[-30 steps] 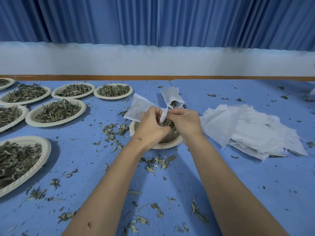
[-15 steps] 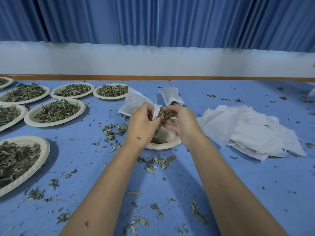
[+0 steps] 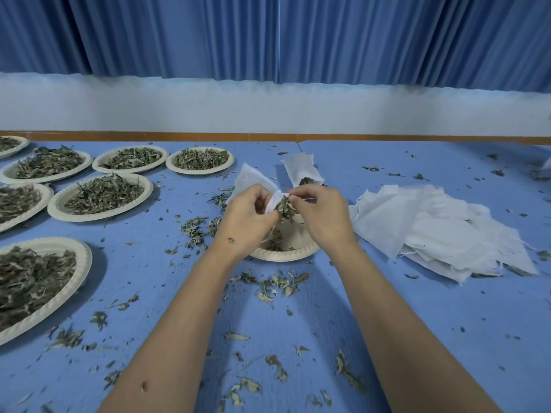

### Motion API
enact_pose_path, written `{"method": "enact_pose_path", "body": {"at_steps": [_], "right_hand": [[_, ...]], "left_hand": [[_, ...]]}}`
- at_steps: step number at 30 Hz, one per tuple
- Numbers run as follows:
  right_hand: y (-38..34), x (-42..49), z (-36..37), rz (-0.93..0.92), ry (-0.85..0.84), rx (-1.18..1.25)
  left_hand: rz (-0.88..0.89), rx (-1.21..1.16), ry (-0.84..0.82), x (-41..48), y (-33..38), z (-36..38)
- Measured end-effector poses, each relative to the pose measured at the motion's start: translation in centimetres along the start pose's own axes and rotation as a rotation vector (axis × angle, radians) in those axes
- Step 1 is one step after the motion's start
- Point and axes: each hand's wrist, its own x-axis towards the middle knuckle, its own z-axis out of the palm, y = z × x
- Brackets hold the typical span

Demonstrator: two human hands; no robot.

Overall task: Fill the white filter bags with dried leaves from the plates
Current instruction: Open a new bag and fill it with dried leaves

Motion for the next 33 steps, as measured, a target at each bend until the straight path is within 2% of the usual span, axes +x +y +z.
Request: {"method": "enact_pose_path", "body": {"at_steps": [3,7,12,16,18,22,28,30,33], "right_hand": [[-0.3,-0.2,0.3,-0.041,-0.005,-0.05],[-1.2,-0.3,0.5,-0.084,-0.122,-0.036],[-1.9,-0.6,-0.1,-0.062,-0.301,0.091],[-2.0,-0.6,-0.7,-0.064,-0.38,0.148],[-1.9,-0.7,-0.5,-0.041,-0.36,0.152],[-1.4,-0.8,0.5,0.017,-0.189,0.09],[-1.1,-0.6,1.1,0.076,-0.071,0.095],[-1.1,-0.6,1.1,0.083,-0.07,0.106],[-1.3,-0.7,1.0,0.085,-0.096,0.124]], "left_hand": [[0.015,0.043,0.084,0.2,0.2,-0.2],[0.041,0.201,0.259,0.4,0.1,-0.6],[0.108,0.318,0.322,0.1,-0.1,-0.7],[0.138,0.366,0.324,0.2,0.2,-0.5],[0.135,0.363,0.305,0.3,-0.1,-0.6],[0.076,0.309,0.224,0.6,-0.8,-1.1],[0.036,0.239,-0.034,0.6,-0.7,-1.3],[0.017,0.233,-0.031,0.6,-0.7,-1.2],[0.005,0.245,0.057,0.4,-0.7,-1.1]]}}
